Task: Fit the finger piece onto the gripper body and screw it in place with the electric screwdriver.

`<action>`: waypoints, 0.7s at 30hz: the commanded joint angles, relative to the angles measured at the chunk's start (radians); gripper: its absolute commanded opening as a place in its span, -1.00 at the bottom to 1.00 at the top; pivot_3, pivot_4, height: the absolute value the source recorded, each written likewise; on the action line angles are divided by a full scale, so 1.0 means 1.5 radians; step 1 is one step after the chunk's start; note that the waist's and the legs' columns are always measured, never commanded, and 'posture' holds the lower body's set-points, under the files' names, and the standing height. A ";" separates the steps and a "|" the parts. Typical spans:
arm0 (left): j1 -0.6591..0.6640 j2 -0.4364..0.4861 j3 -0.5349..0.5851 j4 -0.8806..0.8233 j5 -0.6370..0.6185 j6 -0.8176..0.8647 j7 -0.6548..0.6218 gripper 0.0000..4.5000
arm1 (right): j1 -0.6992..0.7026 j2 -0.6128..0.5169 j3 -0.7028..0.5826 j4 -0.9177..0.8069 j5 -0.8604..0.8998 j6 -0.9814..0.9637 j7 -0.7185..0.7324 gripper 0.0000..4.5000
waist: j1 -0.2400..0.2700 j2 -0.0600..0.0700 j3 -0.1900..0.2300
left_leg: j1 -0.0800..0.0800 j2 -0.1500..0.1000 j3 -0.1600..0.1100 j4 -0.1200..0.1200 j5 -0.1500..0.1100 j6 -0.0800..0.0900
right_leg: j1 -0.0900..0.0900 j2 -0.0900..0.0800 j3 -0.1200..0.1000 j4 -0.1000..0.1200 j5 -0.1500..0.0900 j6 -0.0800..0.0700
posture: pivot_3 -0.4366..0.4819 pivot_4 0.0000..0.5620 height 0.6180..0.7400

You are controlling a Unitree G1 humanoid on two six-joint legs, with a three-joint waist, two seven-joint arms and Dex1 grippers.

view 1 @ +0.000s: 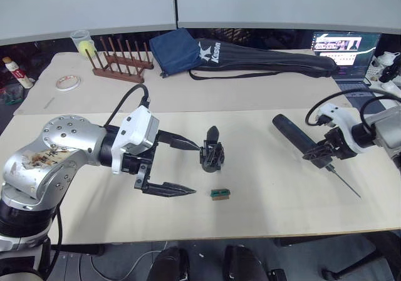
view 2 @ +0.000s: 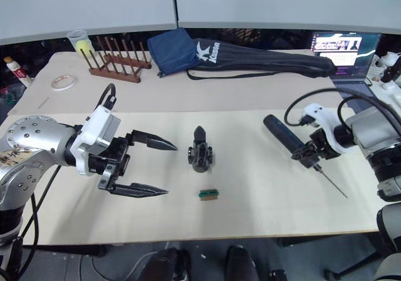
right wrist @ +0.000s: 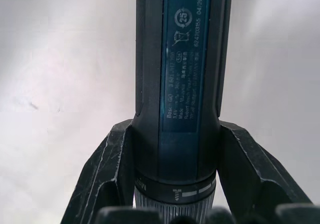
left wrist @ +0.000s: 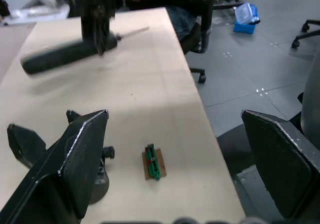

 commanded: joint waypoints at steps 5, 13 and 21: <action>-0.014 -0.001 -0.015 -0.004 0.002 -0.014 -0.001 1.00 | 0.024 -0.009 -0.025 0.005 -0.069 -0.088 0.046 0.99 | 0.002 0.000 0.000 | 0.000 0.000 0.001 0.001 0.000 0.000 | 0.000 0.000 0.000 0.000 0.000 0.000 | -0.05 -0.47 1.00; -0.012 -0.002 -0.020 -0.012 -0.004 -0.012 0.001 1.00 | -0.012 0.032 0.013 0.044 -0.144 -0.019 0.101 0.99 | -0.002 0.000 0.000 | 0.000 0.000 0.000 0.001 0.000 0.000 | 0.000 0.000 0.000 0.001 0.000 0.000 | -0.05 -0.47 1.00; -0.001 -0.011 -0.022 -0.026 -0.003 -0.014 0.017 1.00 | -0.029 0.113 0.021 0.155 -0.211 -0.018 0.061 0.63 | -0.003 -0.006 -0.001 | 0.007 0.000 0.000 0.001 0.000 0.000 | 0.007 0.000 0.000 -0.001 0.000 0.000 | -0.05 -0.47 1.00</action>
